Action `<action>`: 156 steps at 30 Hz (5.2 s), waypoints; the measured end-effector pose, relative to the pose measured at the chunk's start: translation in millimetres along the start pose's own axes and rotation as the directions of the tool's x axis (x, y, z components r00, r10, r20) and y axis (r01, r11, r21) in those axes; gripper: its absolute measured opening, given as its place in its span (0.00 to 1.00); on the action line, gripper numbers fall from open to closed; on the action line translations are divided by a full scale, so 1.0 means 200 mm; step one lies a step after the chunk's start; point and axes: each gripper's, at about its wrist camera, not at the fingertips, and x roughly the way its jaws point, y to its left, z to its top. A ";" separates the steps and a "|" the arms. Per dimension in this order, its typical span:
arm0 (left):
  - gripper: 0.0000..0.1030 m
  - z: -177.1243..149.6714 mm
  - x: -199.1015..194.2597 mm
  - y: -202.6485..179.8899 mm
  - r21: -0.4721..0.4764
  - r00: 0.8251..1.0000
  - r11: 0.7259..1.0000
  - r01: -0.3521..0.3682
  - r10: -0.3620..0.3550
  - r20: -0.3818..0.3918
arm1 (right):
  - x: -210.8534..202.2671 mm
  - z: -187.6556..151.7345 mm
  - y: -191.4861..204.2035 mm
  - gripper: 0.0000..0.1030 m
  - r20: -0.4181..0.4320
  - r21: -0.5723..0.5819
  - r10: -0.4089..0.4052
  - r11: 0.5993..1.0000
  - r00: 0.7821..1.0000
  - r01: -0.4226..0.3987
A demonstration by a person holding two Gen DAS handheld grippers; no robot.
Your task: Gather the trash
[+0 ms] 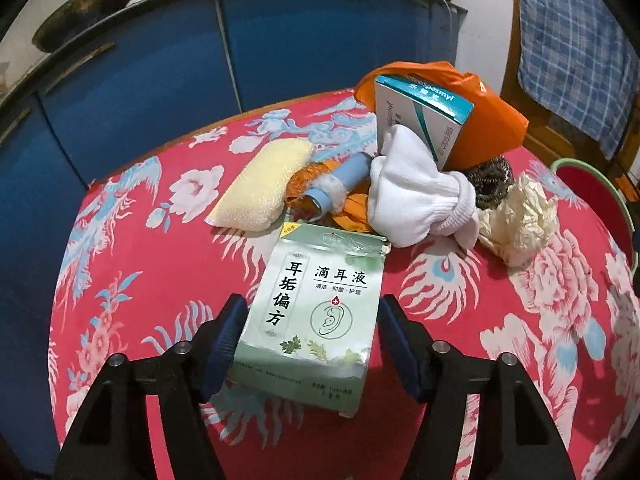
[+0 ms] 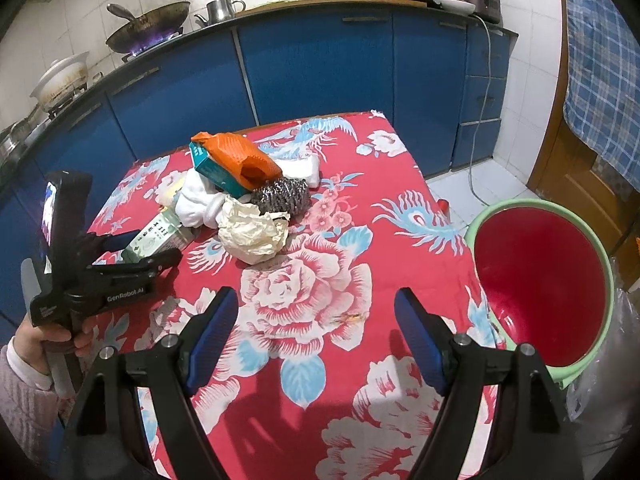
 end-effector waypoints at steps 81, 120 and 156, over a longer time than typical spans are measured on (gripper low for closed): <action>0.58 -0.05 -0.44 -0.20 -0.223 0.974 0.966 0.129 -0.081 0.212 | -0.11 0.00 -0.12 0.34 0.107 0.104 0.129 0.985 0.986 -0.140; 0.57 0.37 -0.36 -1.21 0.112 0.886 0.898 0.425 -0.438 0.154 | -0.36 -0.08 -0.92 0.35 0.152 0.324 -0.109 0.944 0.982 0.055; 0.57 0.41 -0.02 -1.57 0.172 0.897 0.883 0.437 -0.443 -0.003 | -0.26 -0.17 -1.32 0.67 0.133 0.480 -0.169 0.873 0.976 0.086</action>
